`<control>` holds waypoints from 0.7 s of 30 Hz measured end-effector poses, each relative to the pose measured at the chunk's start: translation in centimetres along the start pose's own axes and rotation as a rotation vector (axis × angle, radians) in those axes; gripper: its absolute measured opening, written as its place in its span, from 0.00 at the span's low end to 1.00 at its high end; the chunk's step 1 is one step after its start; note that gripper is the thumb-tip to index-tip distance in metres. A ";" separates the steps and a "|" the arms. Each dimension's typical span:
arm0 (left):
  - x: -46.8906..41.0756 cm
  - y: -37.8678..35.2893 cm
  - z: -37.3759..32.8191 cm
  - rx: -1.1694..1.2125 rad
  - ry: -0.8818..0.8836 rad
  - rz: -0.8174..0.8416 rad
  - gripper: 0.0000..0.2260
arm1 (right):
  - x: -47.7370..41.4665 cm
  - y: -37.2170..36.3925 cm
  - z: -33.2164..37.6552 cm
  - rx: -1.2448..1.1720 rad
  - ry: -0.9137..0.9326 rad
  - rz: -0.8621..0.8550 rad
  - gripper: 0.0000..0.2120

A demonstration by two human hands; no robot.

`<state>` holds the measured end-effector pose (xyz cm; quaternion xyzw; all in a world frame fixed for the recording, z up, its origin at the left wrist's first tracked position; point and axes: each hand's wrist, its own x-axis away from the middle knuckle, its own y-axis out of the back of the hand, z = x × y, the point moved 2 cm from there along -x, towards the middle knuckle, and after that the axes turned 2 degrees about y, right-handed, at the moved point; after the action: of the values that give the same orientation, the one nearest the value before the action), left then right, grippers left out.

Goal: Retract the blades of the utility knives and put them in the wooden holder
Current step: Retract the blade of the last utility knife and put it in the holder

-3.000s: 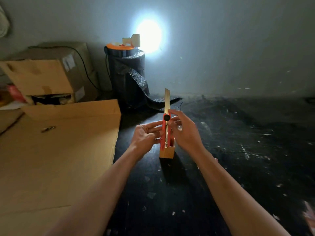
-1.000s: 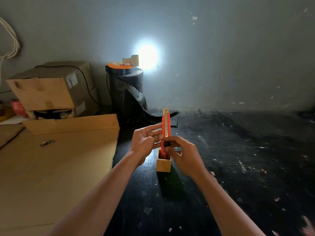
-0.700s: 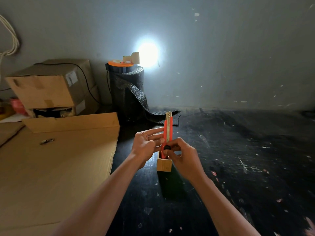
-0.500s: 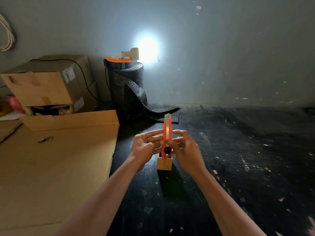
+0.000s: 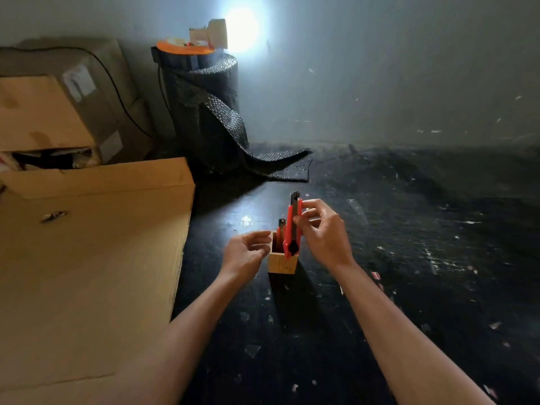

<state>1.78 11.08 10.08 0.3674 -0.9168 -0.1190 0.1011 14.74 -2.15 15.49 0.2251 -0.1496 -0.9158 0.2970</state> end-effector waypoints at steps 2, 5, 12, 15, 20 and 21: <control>-1.1 -0.4 1.5 -0.107 0.024 0.023 0.22 | -1.0 -0.5 -1.3 0.010 -0.027 -0.014 0.08; -2.7 -1.5 3.3 -0.215 0.057 0.025 0.29 | -2.4 -1.5 -3.6 0.063 -0.073 -0.035 0.07; -5.6 -4.1 4.8 -0.247 0.132 0.057 0.38 | -3.4 -4.8 -8.6 0.173 -0.174 0.029 0.05; -6.3 -4.7 4.9 -0.251 0.129 0.061 0.36 | -3.4 -5.8 -10.1 0.237 -0.233 0.068 0.04; -6.8 -5.2 5.9 -0.231 0.086 0.078 0.25 | -3.1 -6.9 -11.6 0.323 -0.320 0.164 0.04; -6.9 -5.2 6.2 -0.218 0.083 0.076 0.26 | -3.1 -7.1 -11.9 0.335 -0.324 0.182 0.05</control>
<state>8.38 13.16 2.01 0.3238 -0.9067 -0.1989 0.1830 19.58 3.61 3.48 0.1068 -0.3645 -0.8720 0.3088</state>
